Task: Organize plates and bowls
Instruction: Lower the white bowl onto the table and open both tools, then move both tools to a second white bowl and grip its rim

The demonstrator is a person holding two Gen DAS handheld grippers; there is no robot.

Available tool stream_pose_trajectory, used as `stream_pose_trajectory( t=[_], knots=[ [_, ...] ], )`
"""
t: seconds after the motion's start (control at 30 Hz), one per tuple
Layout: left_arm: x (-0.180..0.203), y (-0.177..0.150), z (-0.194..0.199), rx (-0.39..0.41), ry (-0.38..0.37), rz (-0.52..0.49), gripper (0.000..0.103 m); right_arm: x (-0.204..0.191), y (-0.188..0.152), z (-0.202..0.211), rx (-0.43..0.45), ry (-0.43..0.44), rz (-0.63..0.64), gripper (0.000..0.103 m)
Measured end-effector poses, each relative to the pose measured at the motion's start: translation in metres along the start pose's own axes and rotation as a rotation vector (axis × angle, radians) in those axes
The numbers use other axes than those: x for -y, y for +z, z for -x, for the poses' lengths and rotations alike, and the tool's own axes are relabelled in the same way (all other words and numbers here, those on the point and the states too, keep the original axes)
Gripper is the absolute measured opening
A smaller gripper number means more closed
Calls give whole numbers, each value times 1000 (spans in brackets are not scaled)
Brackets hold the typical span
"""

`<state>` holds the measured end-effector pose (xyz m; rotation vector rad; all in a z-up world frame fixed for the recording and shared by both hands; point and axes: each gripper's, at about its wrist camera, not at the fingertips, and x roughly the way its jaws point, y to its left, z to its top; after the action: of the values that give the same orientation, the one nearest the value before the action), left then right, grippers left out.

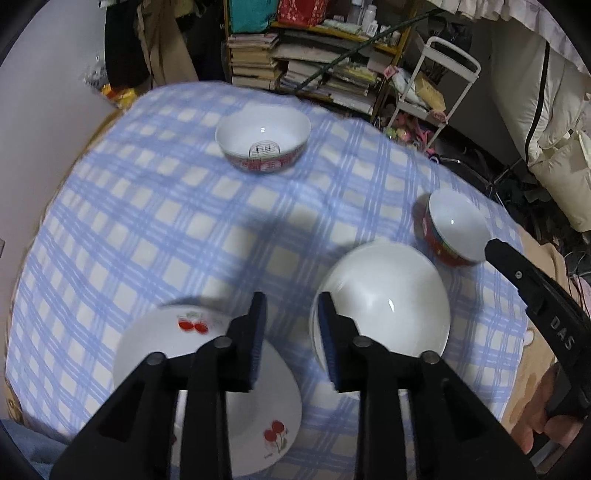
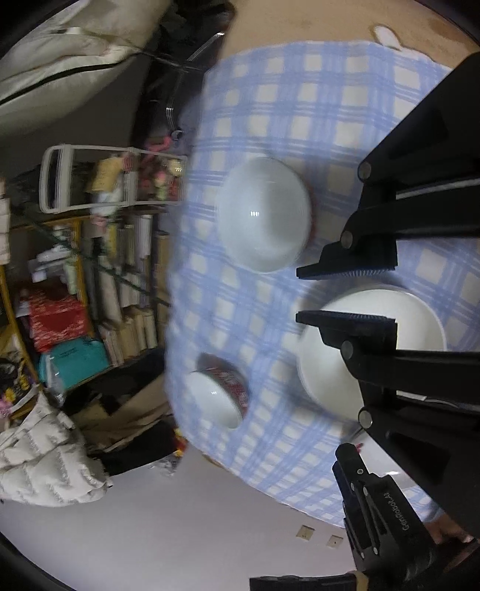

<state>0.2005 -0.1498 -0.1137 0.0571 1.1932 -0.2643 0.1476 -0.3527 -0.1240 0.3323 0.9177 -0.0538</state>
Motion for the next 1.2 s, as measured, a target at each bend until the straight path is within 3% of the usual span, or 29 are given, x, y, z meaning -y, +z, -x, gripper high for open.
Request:
stream_pose_trajectory(
  t=[0.1, 0.23, 0.3, 0.37, 0.47, 0.63, 0.9, 1.1, 1.2],
  knots=[
    [2, 13, 3, 37, 6, -9, 46, -8, 12, 7, 58, -36, 62, 40],
    [4, 30, 1, 56, -7, -3, 51, -6, 25, 10, 98, -72, 66, 69],
    [5, 37, 0, 65, -18, 13, 64, 0, 32, 12, 116, -78, 57, 79],
    [8, 46, -1, 79, -39, 27, 71, 7, 37, 12, 132, -90, 47, 89],
    [19, 56, -4, 87, -59, -2, 77, 22, 44, 10, 139, -110, 24, 90],
    [48, 73, -13, 97, -42, -106, 78, 44, 50, -2, 121, -140, 0, 90],
    [86, 83, -49, 37, -59, -190, 78, 77, 51, -26, 55, -155, -63, 90],
    [107, 88, -81, -48, -71, -227, 78, 97, 44, -50, -20, -163, -106, 81],
    [115, 87, -94, -89, -85, -240, 78, 109, 38, -64, -72, -152, -146, 70]
  ],
)
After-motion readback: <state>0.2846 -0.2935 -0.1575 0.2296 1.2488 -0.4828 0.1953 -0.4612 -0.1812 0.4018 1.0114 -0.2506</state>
